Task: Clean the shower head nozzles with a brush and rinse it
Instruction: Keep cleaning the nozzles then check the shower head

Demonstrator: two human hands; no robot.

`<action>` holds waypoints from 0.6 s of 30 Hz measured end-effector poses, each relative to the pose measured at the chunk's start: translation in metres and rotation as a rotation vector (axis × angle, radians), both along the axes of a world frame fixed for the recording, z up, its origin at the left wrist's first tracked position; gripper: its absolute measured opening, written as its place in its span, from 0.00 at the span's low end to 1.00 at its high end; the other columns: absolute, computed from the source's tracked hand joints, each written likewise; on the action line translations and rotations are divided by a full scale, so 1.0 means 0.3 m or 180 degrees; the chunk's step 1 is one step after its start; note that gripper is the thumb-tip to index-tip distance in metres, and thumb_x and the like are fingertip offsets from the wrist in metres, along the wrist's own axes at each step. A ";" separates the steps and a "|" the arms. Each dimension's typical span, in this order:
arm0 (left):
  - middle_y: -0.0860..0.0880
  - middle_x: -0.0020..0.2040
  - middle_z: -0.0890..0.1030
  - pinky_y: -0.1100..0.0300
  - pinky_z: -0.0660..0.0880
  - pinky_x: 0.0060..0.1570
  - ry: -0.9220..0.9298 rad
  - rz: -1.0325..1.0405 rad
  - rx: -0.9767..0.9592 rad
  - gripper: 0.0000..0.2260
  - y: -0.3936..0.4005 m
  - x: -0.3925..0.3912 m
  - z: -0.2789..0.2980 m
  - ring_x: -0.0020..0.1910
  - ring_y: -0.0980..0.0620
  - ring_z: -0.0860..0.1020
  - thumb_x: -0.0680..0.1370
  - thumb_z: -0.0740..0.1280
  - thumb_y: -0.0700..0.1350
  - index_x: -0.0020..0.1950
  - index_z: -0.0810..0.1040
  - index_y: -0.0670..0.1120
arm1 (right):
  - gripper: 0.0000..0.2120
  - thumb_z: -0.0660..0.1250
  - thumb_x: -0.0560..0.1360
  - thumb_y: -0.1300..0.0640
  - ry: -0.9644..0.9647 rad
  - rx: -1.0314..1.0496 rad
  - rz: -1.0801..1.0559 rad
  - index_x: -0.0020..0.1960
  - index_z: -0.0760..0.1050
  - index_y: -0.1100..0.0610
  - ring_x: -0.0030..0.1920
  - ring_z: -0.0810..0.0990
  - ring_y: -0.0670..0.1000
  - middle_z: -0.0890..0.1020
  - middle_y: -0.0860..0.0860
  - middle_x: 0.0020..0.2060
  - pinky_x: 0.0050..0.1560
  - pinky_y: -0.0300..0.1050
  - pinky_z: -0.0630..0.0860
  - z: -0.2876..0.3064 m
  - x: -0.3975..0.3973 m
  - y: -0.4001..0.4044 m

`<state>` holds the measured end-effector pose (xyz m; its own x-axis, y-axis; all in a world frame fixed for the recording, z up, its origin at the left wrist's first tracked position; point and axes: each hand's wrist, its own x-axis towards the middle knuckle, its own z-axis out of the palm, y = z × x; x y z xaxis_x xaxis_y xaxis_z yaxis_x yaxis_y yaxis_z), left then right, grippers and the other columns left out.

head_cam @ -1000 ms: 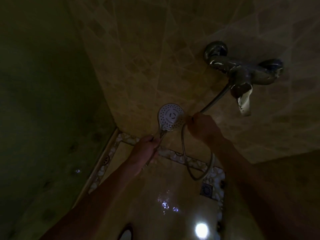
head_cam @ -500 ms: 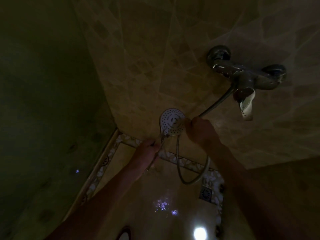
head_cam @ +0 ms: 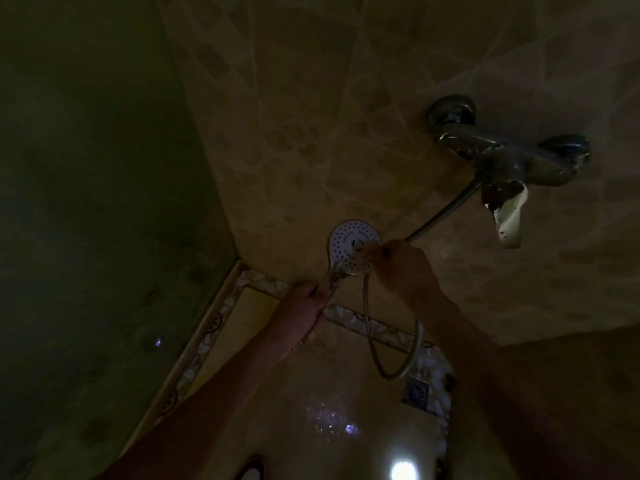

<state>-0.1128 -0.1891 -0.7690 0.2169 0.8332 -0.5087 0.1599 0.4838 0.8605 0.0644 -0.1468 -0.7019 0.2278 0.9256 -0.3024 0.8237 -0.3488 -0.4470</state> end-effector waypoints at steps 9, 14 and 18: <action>0.46 0.26 0.71 0.60 0.61 0.25 0.0023 0.0093 0.0024 0.14 0.010 -0.012 0.012 0.23 0.49 0.67 0.81 0.60 0.50 0.40 0.74 0.45 | 0.24 0.53 0.81 0.41 -0.0070 -0.0383 0.0040 0.44 0.76 0.60 0.48 0.79 0.58 0.80 0.58 0.43 0.43 0.40 0.65 -0.058 0.010 -0.061; 0.48 0.25 0.72 0.62 0.62 0.23 0.0041 0.0065 -0.0040 0.14 0.012 -0.007 0.004 0.21 0.52 0.67 0.81 0.60 0.52 0.40 0.75 0.46 | 0.22 0.52 0.82 0.44 0.0000 -0.0043 0.0340 0.31 0.65 0.51 0.38 0.75 0.54 0.67 0.48 0.29 0.34 0.43 0.62 -0.034 -0.044 -0.027; 0.49 0.24 0.72 0.62 0.62 0.22 -0.0092 0.0112 -0.0091 0.14 0.012 -0.006 -0.002 0.20 0.52 0.66 0.81 0.60 0.50 0.38 0.73 0.47 | 0.22 0.53 0.81 0.42 0.0113 0.0033 -0.0119 0.36 0.68 0.57 0.39 0.76 0.57 0.76 0.57 0.36 0.38 0.43 0.66 -0.028 0.006 -0.017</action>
